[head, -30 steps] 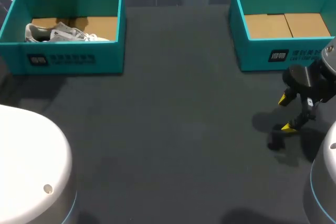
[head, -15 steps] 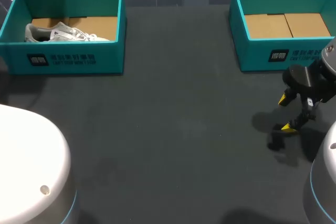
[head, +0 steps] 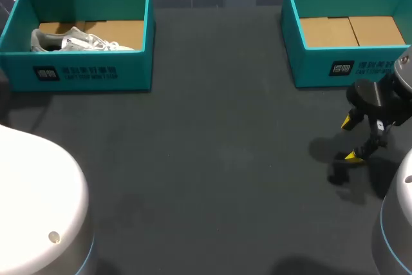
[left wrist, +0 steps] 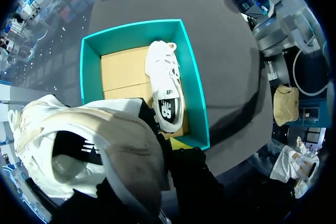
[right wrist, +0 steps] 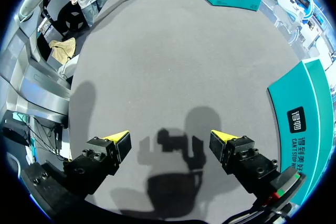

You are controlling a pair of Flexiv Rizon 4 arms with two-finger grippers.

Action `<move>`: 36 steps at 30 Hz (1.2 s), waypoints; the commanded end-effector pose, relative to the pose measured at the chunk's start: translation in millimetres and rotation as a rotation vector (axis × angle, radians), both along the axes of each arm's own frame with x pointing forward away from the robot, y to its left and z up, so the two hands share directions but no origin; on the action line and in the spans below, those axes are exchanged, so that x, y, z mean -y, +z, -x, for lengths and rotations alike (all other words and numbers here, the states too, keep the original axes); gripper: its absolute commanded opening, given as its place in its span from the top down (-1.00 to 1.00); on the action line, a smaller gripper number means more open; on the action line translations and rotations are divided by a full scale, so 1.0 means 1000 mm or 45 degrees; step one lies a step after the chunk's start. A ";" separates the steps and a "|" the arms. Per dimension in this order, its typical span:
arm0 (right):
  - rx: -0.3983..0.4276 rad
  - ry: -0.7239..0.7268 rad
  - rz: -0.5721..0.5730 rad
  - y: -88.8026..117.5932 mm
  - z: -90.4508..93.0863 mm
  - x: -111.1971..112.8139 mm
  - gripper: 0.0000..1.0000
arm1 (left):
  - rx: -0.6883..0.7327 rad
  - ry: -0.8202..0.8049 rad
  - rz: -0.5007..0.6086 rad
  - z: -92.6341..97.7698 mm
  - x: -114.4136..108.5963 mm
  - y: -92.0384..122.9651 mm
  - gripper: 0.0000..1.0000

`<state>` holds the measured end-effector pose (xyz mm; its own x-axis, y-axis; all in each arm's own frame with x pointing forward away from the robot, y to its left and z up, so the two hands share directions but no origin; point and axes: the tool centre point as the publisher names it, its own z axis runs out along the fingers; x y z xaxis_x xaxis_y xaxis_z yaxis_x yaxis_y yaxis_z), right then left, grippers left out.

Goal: Take the shoe out of the shoebox, open the shoe tongue, remove and reinsert the insole, then place the shoe into the shoebox

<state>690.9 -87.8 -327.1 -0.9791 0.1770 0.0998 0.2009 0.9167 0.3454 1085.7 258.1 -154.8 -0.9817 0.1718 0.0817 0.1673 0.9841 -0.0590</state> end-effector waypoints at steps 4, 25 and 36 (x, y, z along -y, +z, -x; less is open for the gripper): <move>0.003 0.000 0.002 0.000 0.001 0.000 -1.00 | 0.019 -0.140 -0.024 -0.003 0.001 0.001 1.00; 0.003 0.000 0.002 0.000 0.001 0.000 -1.00 | 0.215 -1.204 0.013 -0.018 -0.050 -0.004 1.00; 0.003 0.000 0.002 0.000 0.001 0.000 -1.00 | 0.228 -1.448 -0.060 -0.026 -0.051 -0.011 1.00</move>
<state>690.9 -87.7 -327.1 -0.9791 0.1770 0.0997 0.2009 0.9167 0.3454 1114.2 309.4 -161.9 -0.3420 0.9392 -0.0304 0.9373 0.3432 0.0601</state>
